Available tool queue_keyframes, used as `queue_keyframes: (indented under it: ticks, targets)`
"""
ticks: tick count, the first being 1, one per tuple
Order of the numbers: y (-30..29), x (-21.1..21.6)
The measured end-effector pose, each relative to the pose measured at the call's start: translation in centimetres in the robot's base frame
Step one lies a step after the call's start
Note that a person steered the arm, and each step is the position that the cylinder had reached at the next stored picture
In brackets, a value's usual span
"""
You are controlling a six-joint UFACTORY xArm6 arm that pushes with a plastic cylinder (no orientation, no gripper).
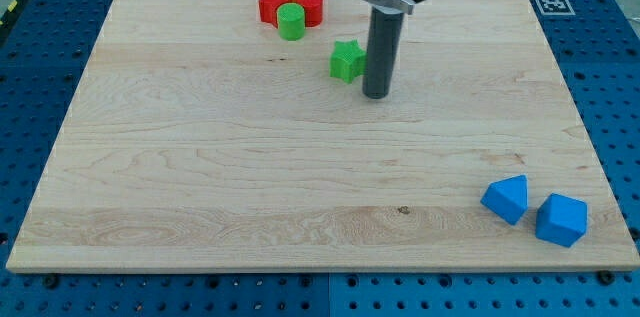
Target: Move the green star into the green circle
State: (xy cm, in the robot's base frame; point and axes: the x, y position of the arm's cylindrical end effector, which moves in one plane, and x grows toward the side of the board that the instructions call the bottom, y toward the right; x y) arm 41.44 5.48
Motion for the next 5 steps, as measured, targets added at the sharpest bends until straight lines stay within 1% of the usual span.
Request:
queue_keyframes:
  ticks: [1, 2, 3, 5]
  targets:
    - [-0.6, 0.2]
    - [-2.4, -1.2]
    - [-2.4, -1.3]
    - [3.5, 0.3]
